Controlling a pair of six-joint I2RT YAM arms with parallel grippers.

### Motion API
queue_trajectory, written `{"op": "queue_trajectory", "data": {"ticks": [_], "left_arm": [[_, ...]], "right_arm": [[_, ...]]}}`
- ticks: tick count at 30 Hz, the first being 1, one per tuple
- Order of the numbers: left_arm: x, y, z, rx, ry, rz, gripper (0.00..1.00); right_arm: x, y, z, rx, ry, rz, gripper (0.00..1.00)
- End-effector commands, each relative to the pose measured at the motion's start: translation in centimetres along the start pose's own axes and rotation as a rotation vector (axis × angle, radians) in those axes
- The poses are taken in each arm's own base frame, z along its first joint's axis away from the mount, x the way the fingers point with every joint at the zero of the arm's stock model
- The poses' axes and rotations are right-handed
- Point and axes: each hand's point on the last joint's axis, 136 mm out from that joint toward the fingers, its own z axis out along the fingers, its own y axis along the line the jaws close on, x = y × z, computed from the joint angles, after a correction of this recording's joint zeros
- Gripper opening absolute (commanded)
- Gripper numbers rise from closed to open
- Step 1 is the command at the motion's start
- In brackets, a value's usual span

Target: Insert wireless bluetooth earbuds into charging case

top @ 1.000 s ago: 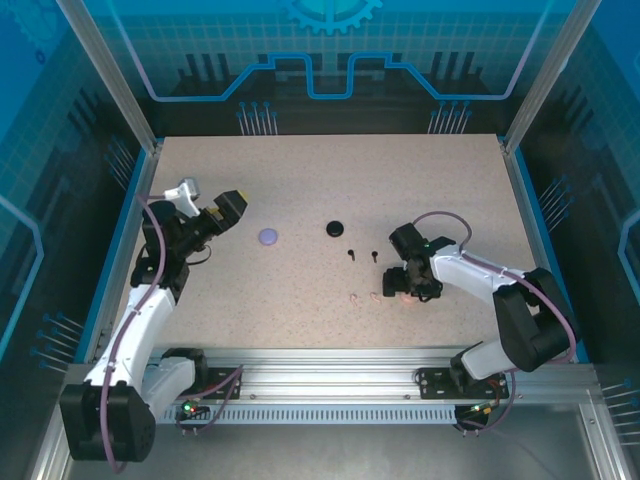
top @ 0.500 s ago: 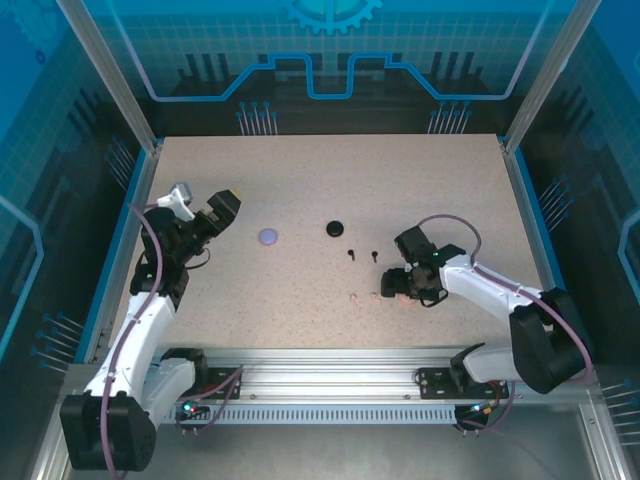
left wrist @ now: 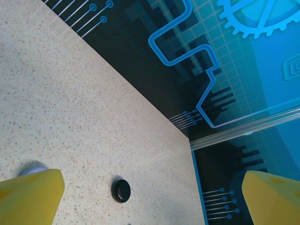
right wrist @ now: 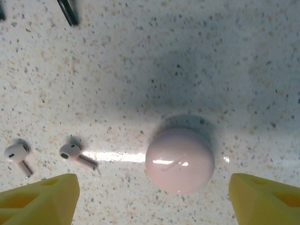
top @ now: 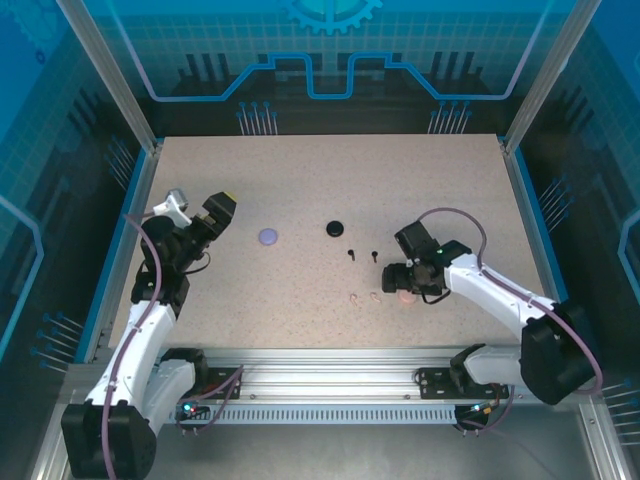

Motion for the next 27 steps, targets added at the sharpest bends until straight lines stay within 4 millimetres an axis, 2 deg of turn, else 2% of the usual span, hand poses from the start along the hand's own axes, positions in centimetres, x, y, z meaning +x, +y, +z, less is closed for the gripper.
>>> {"op": "queue_trajectory", "data": {"ticks": [1, 11, 24, 27], "left_arm": [[-0.9, -1.5, 0.0, 0.004, 0.009, 0.018, 0.99], [-1.8, -1.1, -0.7, -0.064, -0.029, 0.06, 0.99], [-1.5, -2.0, -1.0, -0.02, -0.018, 0.087, 0.99], [-1.4, -2.0, -1.0, -0.016, -0.015, 0.087, 0.99]], "right_arm": [[-0.4, -0.2, 0.7, 0.049, 0.02, -0.035, 0.84], [0.3, 0.3, 3.8, 0.039, 0.083, -0.011, 0.84], [2.4, 1.1, 3.6, -0.006, 0.087, -0.018, 0.83], [2.8, 0.8, 3.3, 0.007, 0.078, -0.025, 0.83]]}}
